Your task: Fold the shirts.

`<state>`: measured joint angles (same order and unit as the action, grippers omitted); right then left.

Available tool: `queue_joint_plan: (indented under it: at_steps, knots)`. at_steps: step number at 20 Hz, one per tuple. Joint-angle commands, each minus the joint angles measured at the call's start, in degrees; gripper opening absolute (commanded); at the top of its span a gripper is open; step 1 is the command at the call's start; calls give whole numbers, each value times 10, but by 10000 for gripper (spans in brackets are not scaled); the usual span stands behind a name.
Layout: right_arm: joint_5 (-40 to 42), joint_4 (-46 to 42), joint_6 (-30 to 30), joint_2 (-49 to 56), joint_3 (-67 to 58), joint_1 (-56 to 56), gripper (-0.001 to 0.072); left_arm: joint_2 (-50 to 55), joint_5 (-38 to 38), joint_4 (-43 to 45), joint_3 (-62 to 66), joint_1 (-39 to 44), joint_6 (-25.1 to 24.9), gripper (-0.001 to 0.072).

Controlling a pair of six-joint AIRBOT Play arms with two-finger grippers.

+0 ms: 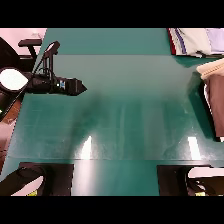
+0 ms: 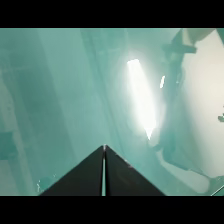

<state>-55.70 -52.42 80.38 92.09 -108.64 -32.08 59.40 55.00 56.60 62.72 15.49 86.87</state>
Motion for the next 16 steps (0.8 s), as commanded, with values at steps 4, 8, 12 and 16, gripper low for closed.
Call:
queue_joint_plan:
  at_steps: [4, 8, 12, 16]
  knots:
    - [-48, 3, -5, -35, -85, -15, 18, 0, -1, 0, 1, 0, 2, 25]
    - [-58, -50, -5, -120, 12, -28, 18, 0, 0, 0, 1, 0, 2, 25]
    - [-121, -100, -5, -189, 132, -62, 18, 0, 4, 0, 1, 0, 1, 25]
    - [-153, -155, -5, -259, 288, -102, 18, 0, 24, 0, 1, 0, -3, 25]
